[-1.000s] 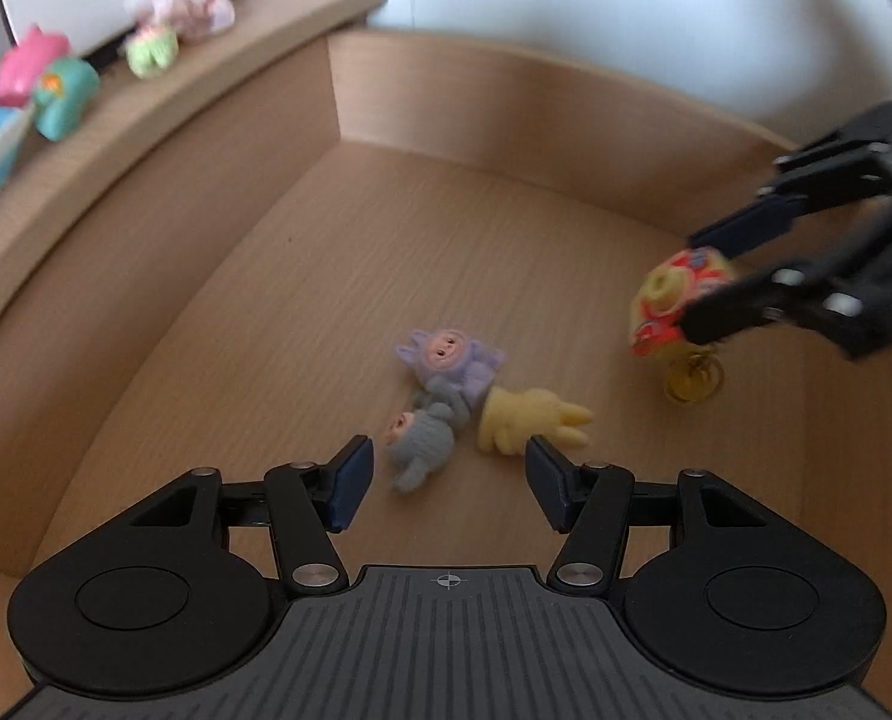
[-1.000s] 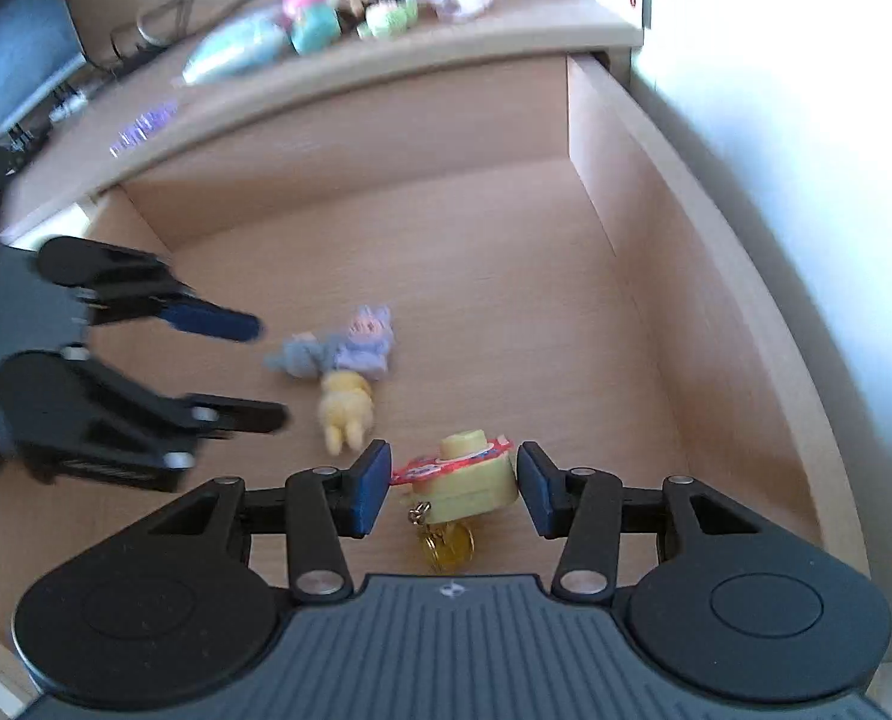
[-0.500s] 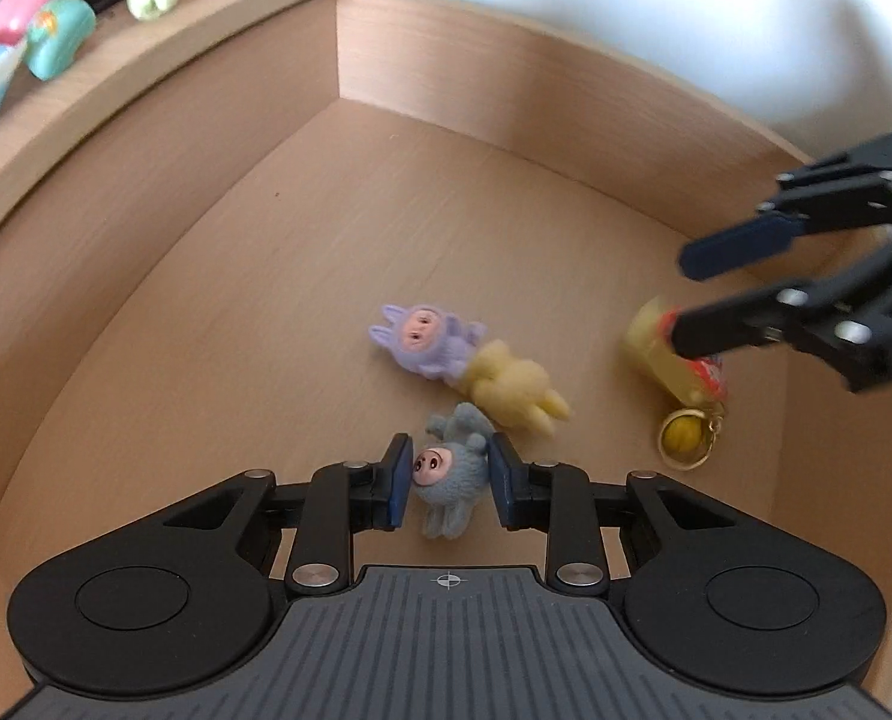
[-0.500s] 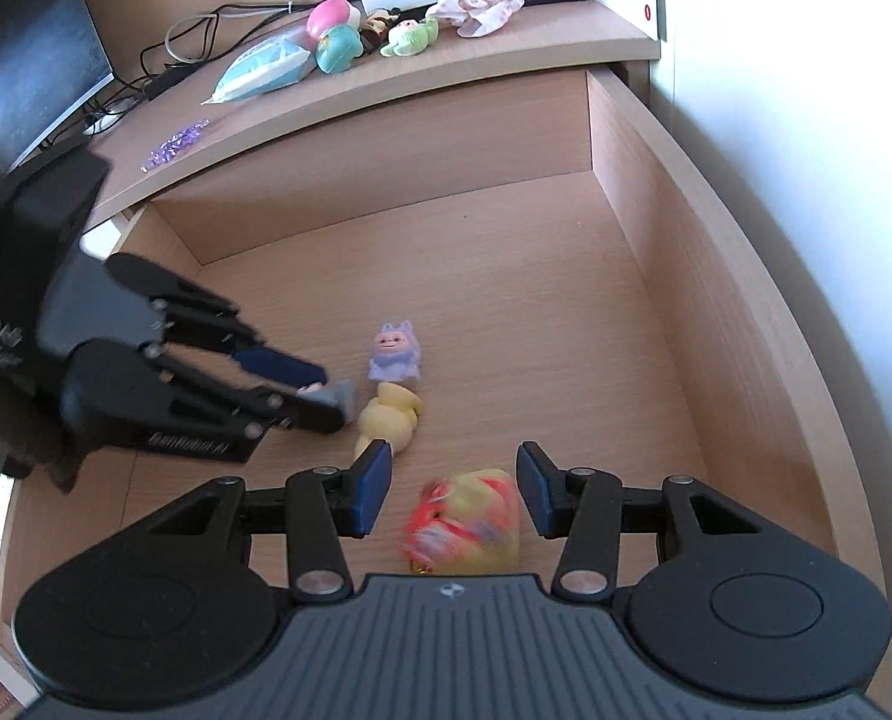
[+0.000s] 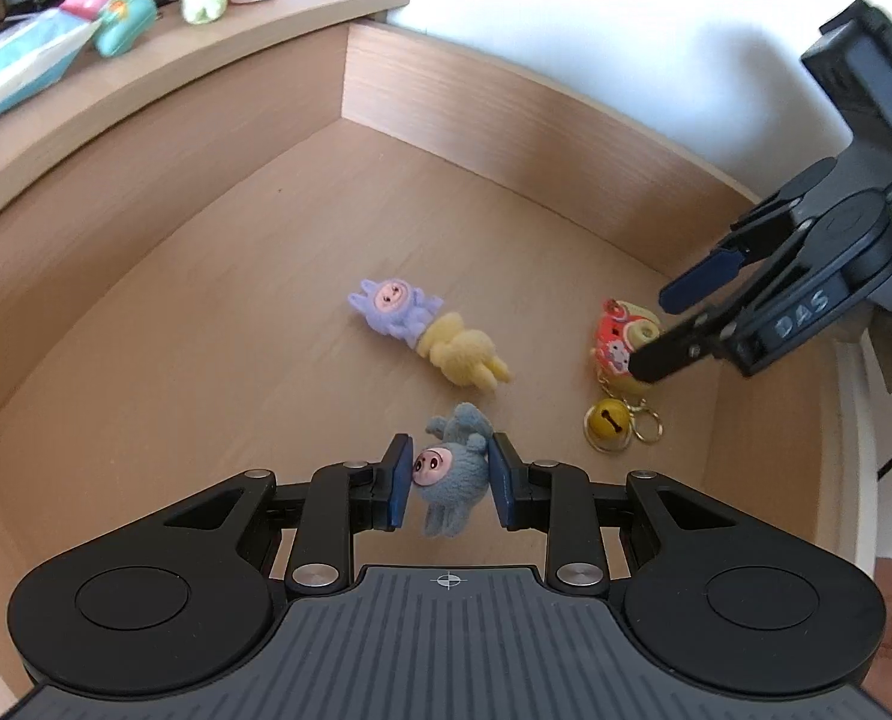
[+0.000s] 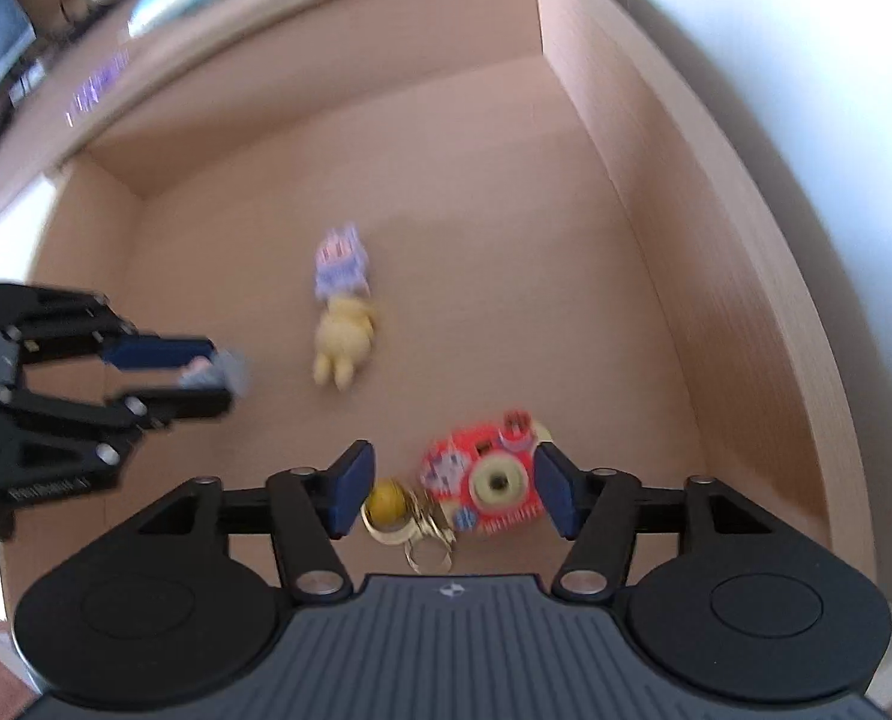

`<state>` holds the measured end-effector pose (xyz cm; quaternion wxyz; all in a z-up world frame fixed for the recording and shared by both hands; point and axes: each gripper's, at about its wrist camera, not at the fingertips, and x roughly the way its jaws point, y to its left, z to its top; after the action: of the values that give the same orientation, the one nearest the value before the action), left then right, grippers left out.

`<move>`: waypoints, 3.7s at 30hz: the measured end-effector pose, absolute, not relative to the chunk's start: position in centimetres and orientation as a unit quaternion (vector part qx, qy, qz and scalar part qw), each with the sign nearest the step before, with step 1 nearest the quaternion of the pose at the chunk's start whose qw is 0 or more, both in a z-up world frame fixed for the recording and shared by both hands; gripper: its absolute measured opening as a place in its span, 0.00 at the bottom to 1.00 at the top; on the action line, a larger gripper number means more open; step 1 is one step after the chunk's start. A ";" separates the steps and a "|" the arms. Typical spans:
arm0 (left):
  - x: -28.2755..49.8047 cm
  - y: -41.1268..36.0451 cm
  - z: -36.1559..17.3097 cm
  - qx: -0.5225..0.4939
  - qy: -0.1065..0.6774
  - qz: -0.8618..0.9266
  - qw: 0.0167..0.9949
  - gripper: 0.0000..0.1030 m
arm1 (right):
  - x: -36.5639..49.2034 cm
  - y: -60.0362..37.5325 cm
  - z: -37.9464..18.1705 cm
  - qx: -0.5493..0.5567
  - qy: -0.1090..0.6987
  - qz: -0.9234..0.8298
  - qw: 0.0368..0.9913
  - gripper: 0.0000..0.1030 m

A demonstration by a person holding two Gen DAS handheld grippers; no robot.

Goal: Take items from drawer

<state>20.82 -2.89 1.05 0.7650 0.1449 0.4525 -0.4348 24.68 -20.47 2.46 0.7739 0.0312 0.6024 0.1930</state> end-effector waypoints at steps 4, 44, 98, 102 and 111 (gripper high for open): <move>20.7 -2.2 1.2 0.121 0.441 -0.444 0.771 0.30 | 24.6 -18.8 1.5 -0.028 0.637 0.174 0.751 0.65; 22.1 -0.5 1.7 0.061 0.439 -0.361 0.821 0.30 | 23.3 -18.8 8.5 -0.011 0.446 0.297 0.844 0.58; 22.2 0.9 2.6 0.027 0.427 -0.375 0.823 0.30 | 23.7 -13.2 1.2 -0.143 0.609 0.238 0.743 0.46; 21.9 0.8 2.9 0.034 0.417 -0.376 0.826 0.30 | 21.6 -13.0 4.7 -0.126 0.555 0.294 0.768 0.46; 27.9 5.5 11.4 -0.022 0.293 -0.308 0.905 0.30 | 22.5 -16.2 12.4 -0.027 0.427 0.333 0.840 0.45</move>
<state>27.89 5.49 11.39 0.9049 -0.0223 0.2932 -0.3078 22.46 -16.20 12.41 0.8401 -0.0274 0.4272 0.3331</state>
